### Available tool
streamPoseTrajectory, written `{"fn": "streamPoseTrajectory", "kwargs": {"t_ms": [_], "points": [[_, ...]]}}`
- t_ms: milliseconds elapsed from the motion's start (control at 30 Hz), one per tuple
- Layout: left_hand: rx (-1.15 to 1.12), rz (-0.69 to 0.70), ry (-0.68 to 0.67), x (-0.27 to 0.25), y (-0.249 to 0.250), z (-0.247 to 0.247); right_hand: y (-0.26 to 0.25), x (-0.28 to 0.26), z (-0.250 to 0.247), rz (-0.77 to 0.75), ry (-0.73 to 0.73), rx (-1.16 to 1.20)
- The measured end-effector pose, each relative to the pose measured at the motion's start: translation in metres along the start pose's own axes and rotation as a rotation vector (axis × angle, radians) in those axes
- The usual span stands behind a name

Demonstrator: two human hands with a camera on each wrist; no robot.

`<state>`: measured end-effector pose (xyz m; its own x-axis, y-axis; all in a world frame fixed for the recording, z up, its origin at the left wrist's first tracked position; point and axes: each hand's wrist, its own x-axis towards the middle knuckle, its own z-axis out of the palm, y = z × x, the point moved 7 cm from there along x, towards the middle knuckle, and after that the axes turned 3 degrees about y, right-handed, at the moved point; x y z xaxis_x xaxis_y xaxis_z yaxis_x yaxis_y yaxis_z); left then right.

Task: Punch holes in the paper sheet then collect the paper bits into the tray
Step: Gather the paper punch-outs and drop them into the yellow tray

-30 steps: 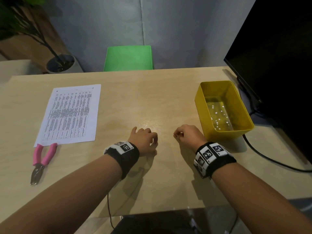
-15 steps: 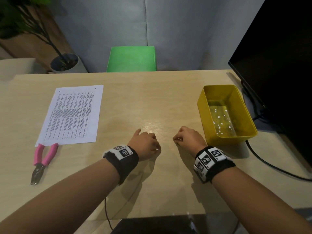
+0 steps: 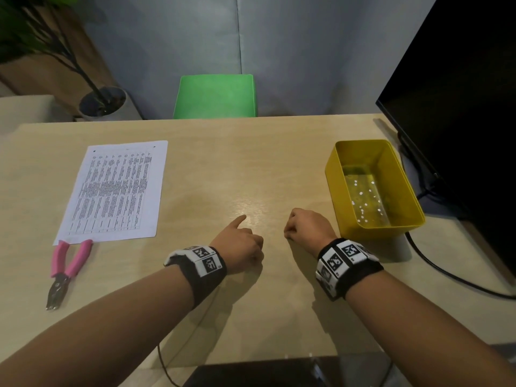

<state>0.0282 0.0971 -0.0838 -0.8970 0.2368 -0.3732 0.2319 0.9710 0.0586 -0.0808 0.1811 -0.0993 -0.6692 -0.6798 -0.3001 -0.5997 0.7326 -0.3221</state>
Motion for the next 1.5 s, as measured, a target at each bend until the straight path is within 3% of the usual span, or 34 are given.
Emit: {"fn": "streamPoseTrajectory", "kwargs": {"t_ms": [267, 467, 733, 1067, 1333, 1500], "points": [[0.088, -0.016, -0.043, 0.006, -0.002, 0.013, -0.008, 0.000, 0.007, -0.084, -0.045, -0.077], [-0.093, -0.206, 0.116, 0.011, -0.033, -0.012, 0.004, 0.002, 0.002, 0.049, -0.067, 0.146], [-0.124, -0.241, 0.186, 0.013, -0.044, -0.017, 0.018, 0.000, -0.006, 0.058, 0.000, 0.207], [-0.120, -0.236, 0.184, 0.014, -0.042, -0.019, -0.004, 0.006, 0.000, -0.094, 0.018, -0.049], [-0.126, -0.260, 0.185, 0.012, -0.045, -0.017, -0.002, 0.005, 0.013, -0.083, -0.053, -0.076], [-0.145, -0.269, 0.207, 0.010, -0.049, -0.020, 0.005, 0.010, 0.001, 0.032, -0.119, 0.034]]}}
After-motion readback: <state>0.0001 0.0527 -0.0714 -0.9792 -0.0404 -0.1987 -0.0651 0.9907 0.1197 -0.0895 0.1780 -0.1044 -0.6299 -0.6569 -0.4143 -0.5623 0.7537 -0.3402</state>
